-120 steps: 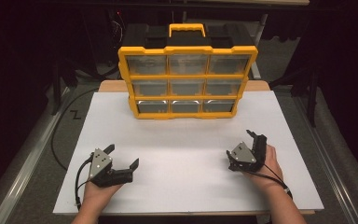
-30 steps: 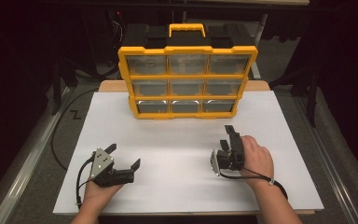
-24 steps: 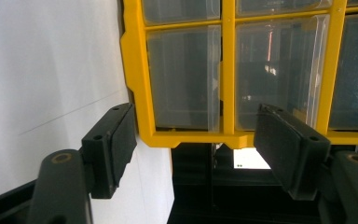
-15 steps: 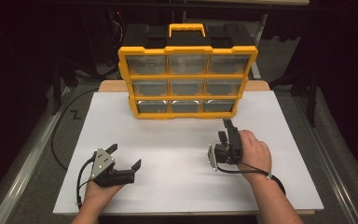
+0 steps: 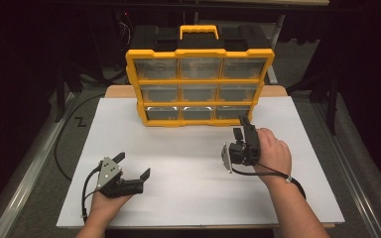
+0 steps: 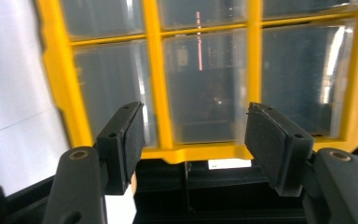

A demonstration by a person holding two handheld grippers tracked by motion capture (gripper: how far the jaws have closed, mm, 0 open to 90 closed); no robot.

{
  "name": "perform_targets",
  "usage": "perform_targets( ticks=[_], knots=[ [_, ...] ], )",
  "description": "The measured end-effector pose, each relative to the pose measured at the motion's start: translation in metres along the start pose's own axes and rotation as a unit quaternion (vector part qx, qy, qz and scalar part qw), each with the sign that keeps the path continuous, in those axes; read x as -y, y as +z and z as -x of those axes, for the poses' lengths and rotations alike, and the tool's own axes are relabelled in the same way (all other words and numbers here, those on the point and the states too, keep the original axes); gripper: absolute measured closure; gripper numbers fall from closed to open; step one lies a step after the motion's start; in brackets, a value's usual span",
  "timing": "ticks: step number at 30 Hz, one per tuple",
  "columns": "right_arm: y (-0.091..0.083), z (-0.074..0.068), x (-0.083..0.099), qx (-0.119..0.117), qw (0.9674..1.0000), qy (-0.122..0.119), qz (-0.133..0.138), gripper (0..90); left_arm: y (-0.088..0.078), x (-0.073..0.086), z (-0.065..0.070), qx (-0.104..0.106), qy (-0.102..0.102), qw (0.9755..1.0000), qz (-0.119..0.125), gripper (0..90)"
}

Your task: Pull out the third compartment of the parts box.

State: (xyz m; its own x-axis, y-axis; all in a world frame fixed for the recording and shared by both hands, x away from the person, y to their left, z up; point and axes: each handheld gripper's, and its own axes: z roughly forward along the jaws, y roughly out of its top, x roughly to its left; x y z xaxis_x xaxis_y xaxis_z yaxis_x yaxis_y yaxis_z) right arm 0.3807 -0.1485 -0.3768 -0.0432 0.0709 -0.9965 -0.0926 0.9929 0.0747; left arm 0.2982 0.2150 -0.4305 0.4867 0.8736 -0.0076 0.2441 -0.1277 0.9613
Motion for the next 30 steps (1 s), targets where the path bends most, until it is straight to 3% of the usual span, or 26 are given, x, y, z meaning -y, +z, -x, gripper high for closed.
perform_targets(
  ticks=[2, 4, 11, 13, 15, 20, 23, 24, 26, 27, 28, 30],
  knots=[
    [0.001, 0.005, -0.001, 0.006, 0.9999, -0.014, 0.007, 40.4, 0.0, 0.0, 0.0, 0.001, 0.001, 1.0, -0.001, 0.5],
    [0.003, 0.007, -0.002, 0.007, 0.9998, 0.016, -0.001, 41.7, -0.001, 0.0, 0.001, 0.003, 0.004, 1.0, 0.0, 0.5],
    [0.006, 0.019, -0.005, 0.017, 0.9998, 0.005, 0.005, 44.8, 0.002, 0.0, 0.0, 0.005, 0.002, 1.0, 0.002, 0.5],
    [0.007, 0.021, -0.006, 0.015, 0.9998, 0.015, -0.001, 45.3, 0.003, 0.0, 0.0, 0.006, 0.001, 1.0, 0.003, 0.5],
    [0.009, 0.026, -0.007, 0.02, 0.9998, 0.001, 0.001, 46.3, 0.003, 0.0, 0.001, 0.007, 0.003, 1.0, 0.003, 0.5],
    [0.013, 0.036, -0.008, 0.023, 0.9995, 0.021, -0.007, 48.4, 0.003, 0.0, 0.001, 0.011, 0.002, 0.9999, 0.005, 0.5],
    [0.017, 0.045, -0.011, 0.033, 0.9995, -0.003, 0.0, 49.5, 0.005, 0.0, 0.0, 0.008, 0.0, 1.0, 0.0, 0.5],
    [0.018, 0.043, -0.01, 0.028, 0.9994, 0.021, -0.007, 50.0, 0.005, 0.0, 0.0, 0.008, 0.0, 1.0, 0.0, 0.5],
    [0.021, 0.05, -0.012, 0.034, 0.9994, 0.009, -0.002, 51.2, 0.005, 0.0, 0.0, 0.008, -0.002, 1.0, 0.0, 0.5],
    [0.022, 0.049, -0.013, 0.032, 0.9991, 0.026, -0.008, 52.2, 0.005, 0.0, 0.0, 0.009, -0.001, 1.0, 0.001, 0.5],
    [0.023, 0.054, -0.013, 0.039, 0.9992, -0.003, 0.001, 52.5, 0.004, 0.0, 0.0, 0.01, 0.0, 1.0, 0.001, 0.5],
    [0.026, 0.059, -0.015, 0.043, 0.999, -0.008, 0.002, 52.7, 0.004, 0.0, 0.0, 0.01, 0.0, 0.9999, 0.001, 0.5]
  ],
)
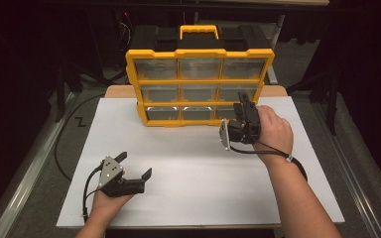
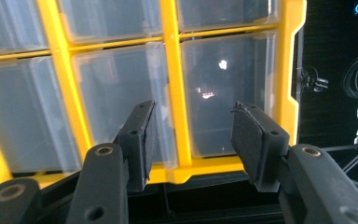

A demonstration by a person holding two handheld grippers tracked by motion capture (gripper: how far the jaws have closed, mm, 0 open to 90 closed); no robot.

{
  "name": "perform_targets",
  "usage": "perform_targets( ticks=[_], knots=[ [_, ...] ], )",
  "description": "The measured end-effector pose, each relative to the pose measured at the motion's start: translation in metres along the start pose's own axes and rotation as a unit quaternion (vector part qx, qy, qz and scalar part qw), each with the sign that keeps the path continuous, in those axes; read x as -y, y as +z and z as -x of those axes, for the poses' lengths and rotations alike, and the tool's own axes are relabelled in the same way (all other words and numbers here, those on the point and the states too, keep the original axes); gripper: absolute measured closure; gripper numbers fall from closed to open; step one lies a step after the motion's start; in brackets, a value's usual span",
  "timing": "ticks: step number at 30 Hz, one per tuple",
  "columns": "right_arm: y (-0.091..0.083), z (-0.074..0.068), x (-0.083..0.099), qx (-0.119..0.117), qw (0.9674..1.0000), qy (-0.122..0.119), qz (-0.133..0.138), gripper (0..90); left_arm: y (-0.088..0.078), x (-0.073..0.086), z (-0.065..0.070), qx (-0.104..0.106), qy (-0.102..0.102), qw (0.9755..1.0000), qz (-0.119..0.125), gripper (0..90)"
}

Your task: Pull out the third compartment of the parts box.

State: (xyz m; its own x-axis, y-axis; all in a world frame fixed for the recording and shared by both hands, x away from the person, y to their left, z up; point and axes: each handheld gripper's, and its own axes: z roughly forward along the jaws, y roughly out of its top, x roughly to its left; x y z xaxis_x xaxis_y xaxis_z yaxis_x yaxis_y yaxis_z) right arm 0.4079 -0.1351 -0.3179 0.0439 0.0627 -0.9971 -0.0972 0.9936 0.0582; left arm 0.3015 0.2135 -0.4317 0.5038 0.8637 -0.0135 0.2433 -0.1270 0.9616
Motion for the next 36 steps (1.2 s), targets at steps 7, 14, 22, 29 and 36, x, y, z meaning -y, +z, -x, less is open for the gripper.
perform_targets(
  ticks=[7, 14, 22, 29, 36],
  knots=[
    [0.012, 0.016, -0.006, 0.012, 0.9998, 0.018, -0.005, 57.5, 0.001, 0.0, 0.002, 0.011, -0.002, 0.9999, 0.001, 0.5],
    [0.025, 0.031, -0.006, 0.025, 0.9995, 0.016, -0.009, 62.0, 0.005, 0.001, -0.003, 0.008, -0.005, 0.9999, -0.008, 0.5],
    [0.038, 0.043, -0.006, 0.031, 0.9993, 0.015, -0.015, 64.4, 0.001, 0.001, -0.001, 0.009, 0.0, 1.0, -0.004, 0.5],
    [0.052, 0.055, -0.006, 0.034, 0.999, 0.016, -0.023, 69.0, -0.002, 0.001, 0.0, 0.01, 0.009, 0.9999, -0.008, 0.5],
    [0.063, 0.051, 0.0, 0.034, 0.9989, 0.012, -0.029, 71.2, -0.001, 0.001, 0.001, 0.012, 0.011, 0.9999, -0.005, 0.5]
  ],
)
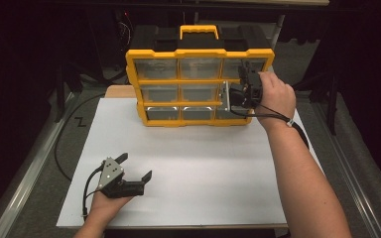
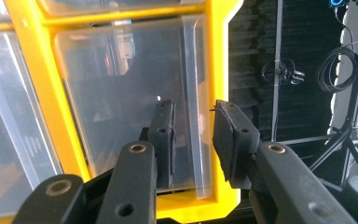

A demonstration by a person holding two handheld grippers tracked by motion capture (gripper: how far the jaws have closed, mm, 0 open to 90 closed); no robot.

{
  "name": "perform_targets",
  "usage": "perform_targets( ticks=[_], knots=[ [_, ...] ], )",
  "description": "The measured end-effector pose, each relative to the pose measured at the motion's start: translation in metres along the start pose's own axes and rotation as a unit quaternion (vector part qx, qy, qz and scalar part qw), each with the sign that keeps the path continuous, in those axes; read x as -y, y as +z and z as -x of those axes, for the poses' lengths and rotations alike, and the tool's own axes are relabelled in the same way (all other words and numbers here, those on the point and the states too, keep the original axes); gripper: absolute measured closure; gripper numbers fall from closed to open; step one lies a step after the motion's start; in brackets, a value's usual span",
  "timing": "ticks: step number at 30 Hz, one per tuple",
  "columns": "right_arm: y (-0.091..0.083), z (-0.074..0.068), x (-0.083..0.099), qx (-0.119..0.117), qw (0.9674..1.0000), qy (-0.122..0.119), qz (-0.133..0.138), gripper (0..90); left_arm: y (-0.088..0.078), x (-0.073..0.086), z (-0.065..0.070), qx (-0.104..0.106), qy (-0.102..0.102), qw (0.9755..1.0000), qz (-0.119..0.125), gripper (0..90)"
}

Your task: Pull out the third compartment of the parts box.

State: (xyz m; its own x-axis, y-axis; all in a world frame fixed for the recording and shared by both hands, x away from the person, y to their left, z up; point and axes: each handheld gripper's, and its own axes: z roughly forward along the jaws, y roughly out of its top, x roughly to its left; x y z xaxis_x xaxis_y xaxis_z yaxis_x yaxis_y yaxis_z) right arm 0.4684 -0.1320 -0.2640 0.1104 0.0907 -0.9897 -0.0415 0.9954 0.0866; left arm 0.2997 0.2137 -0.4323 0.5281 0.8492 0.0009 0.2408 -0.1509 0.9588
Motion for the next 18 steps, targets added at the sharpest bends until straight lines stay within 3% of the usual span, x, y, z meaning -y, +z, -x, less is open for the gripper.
perform_targets(
  ticks=[8, 18],
  knots=[
    [0.0088, -0.0017, 0.0038, 0.007, 0.9997, -0.025, -0.005, 74.8, -0.0002, -0.0004, -0.0013, -0.006, -0.004, 1.0, 0.004, 0.5],
    [0.0107, -0.0019, 0.001, 0.018, 0.9991, -0.036, -0.008, 81.8, -0.0028, -0.0007, 0.0004, -0.002, 0.0, 1.0, 0.007, 0.5]
  ],
)
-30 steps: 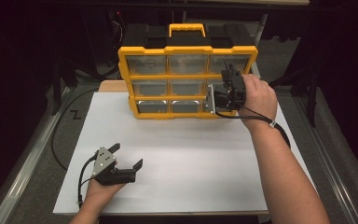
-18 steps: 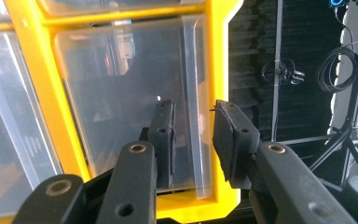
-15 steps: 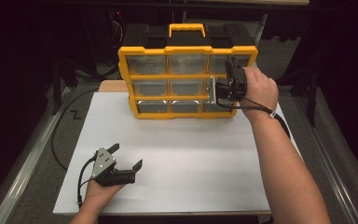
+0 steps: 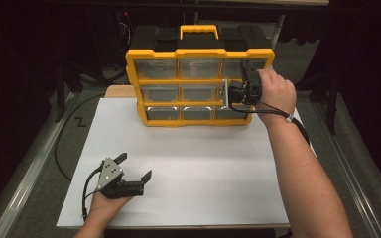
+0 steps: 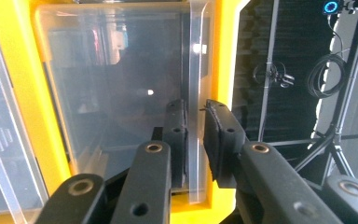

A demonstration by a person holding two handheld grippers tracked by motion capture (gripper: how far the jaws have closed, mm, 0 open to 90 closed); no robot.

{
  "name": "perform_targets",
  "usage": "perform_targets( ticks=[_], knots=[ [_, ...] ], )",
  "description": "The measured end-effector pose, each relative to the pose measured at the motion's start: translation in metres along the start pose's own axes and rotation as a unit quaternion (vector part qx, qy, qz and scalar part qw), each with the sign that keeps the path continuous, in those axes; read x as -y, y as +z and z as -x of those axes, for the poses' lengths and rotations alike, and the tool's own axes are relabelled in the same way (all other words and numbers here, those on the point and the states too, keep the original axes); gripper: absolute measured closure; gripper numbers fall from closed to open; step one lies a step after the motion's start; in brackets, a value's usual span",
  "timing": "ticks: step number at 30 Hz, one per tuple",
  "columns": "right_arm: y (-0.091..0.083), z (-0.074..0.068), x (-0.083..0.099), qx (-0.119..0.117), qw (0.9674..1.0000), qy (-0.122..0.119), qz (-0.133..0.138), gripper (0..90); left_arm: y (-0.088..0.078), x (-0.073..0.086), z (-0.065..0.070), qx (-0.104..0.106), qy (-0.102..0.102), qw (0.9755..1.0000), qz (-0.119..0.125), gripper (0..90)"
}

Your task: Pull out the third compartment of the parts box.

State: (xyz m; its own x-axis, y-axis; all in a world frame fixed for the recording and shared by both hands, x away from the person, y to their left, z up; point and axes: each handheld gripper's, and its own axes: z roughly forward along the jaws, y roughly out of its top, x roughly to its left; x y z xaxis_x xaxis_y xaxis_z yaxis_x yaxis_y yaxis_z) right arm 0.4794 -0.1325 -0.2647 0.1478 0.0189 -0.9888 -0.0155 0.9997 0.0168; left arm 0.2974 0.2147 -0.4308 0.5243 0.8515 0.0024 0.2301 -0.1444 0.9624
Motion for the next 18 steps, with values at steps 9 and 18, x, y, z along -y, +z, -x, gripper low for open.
perform_targets(
  ticks=[9, 18],
  knots=[
    [-0.002, -0.002, 0.0, 0.014, 0.9999, -0.003, -0.003, 85.1, 0.0, 0.0, -0.001, -0.001, -0.002, 1.0, -0.001, 0.5],
    [-0.013, 0.0, 0.002, 0.013, 0.9999, -0.005, 0.007, 85.1, -0.003, 0.0, -0.005, -0.006, -0.009, 0.9999, 0.005, 0.5]
  ],
)
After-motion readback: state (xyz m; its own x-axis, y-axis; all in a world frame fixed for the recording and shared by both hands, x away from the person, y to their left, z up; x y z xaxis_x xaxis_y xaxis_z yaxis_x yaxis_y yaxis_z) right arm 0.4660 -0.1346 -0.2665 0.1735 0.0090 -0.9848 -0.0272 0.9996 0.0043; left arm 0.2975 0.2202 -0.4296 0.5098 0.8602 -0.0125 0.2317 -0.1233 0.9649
